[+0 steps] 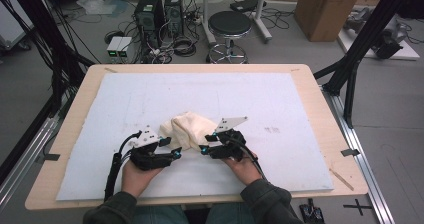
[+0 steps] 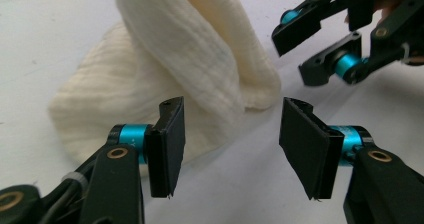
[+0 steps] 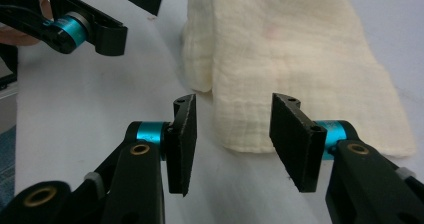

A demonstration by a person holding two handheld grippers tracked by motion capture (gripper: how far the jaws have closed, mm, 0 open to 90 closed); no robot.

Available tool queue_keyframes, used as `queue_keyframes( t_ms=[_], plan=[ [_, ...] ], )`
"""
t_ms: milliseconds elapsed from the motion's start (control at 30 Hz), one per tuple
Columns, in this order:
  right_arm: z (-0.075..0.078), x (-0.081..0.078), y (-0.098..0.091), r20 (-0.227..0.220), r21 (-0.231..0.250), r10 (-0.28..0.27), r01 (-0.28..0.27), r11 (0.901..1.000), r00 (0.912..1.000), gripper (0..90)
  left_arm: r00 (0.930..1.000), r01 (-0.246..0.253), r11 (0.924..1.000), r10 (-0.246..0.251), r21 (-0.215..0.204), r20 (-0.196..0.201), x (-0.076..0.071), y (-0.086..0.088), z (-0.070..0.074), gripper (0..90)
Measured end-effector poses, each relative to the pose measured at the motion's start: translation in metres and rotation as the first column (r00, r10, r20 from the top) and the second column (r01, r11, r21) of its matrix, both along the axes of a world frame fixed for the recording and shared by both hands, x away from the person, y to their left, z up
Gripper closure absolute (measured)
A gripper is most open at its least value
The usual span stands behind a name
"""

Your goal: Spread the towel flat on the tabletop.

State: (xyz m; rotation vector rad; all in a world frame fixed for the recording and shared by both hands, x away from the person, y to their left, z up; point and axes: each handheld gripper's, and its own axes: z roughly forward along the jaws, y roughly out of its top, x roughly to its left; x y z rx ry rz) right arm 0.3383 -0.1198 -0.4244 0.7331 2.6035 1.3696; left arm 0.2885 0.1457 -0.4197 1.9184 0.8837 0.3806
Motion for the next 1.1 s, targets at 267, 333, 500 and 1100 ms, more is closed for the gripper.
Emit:
queue_keyframes(
  t_ms=[267, 333, 500, 1100],
  plan=[
    [-0.012, 0.010, 0.013, -0.007, -0.051, 0.007, -0.007, 0.9987, 1.0000, 56.2, 0.9953, -0.050, 0.9972, 0.054, 0.055, -0.081, 0.024, -0.019, -0.006, 49.7],
    [-0.015, 0.013, 0.016, -0.011, -0.060, 0.008, -0.009, 0.9982, 0.9999, 57.3, 0.9911, -0.076, 0.9947, 0.083, 0.069, -0.104, 0.029, -0.019, -0.007, 56.4],
    [-0.021, 0.017, 0.021, -0.009, -0.092, 0.017, -0.017, 0.9956, 0.9998, 71.7, 0.9860, -0.091, 0.9927, 0.101, 0.079, -0.133, 0.035, -0.017, -0.010, 72.5],
    [-0.014, 0.022, 0.009, -0.053, -0.033, 0.004, -0.006, 0.9994, 0.9986, 84.7, 0.9884, -0.043, 0.9991, 0.042, 0.001, -0.146, 0.032, -0.024, -0.007, 50.1]
  ],
)
